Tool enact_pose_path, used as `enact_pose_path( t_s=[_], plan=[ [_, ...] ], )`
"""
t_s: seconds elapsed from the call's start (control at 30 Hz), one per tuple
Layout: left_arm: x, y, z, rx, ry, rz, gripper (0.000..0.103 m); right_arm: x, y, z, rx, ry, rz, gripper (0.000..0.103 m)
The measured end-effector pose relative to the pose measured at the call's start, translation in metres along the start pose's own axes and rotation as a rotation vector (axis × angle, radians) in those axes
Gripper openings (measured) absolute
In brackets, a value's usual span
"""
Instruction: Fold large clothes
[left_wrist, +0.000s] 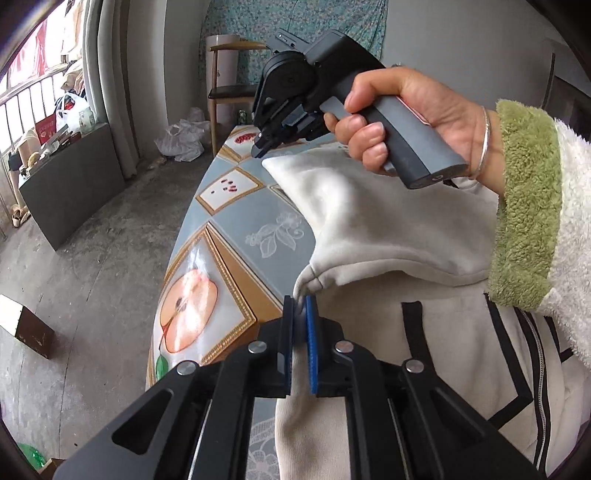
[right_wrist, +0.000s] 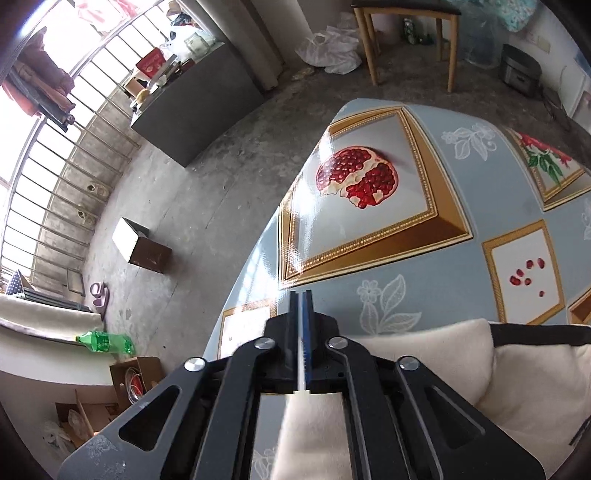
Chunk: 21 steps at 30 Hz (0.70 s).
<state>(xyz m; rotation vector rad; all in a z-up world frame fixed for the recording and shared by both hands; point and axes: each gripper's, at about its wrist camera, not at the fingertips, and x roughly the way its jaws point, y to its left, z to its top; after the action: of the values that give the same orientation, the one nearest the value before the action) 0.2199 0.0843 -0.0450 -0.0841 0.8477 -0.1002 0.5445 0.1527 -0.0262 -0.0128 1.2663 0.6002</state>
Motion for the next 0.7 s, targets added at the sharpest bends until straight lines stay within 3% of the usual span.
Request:
enact_pose_path(
  t_s=[0.13, 0.2, 0.27, 0.33, 0.4, 0.53, 0.63, 0.7],
  plan=[
    [-0.009, 0.006, -0.004, -0.026, 0.022, -0.023, 0.010, -0.017, -0.008, 0.000, 0.053, 0.000, 0.031, 0.008],
    [-0.014, 0.011, -0.005, -0.049, 0.036, -0.038, 0.010, -0.050, -0.013, -0.003, 0.031, -0.040, 0.026, 0.033],
    [-0.022, 0.015, -0.007, -0.069, 0.047, -0.060, 0.010, -0.101, -0.025, -0.014, 0.009, -0.105, 0.001, 0.051],
    [-0.028, 0.018, -0.009, -0.090, 0.053, -0.086, 0.011, -0.144, -0.044, -0.029, -0.001, -0.149, -0.029, 0.054],
    [-0.032, 0.020, -0.006, -0.109, 0.056, -0.109, 0.013, -0.190, -0.073, -0.057, 0.033, -0.182, -0.065, 0.064],
    [-0.042, 0.022, 0.005, -0.133, 0.033, -0.128, 0.027, -0.257, -0.147, -0.137, 0.192, -0.211, -0.127, 0.067],
    [-0.039, 0.021, 0.010, -0.135, 0.038, -0.110, 0.041, -0.279, -0.202, -0.201, 0.334, -0.202, -0.189, 0.067],
    [-0.033, 0.020, 0.007, -0.133, 0.077, -0.073, 0.041, -0.278, -0.232, -0.242, 0.425, -0.181, -0.196, 0.067]
  ],
)
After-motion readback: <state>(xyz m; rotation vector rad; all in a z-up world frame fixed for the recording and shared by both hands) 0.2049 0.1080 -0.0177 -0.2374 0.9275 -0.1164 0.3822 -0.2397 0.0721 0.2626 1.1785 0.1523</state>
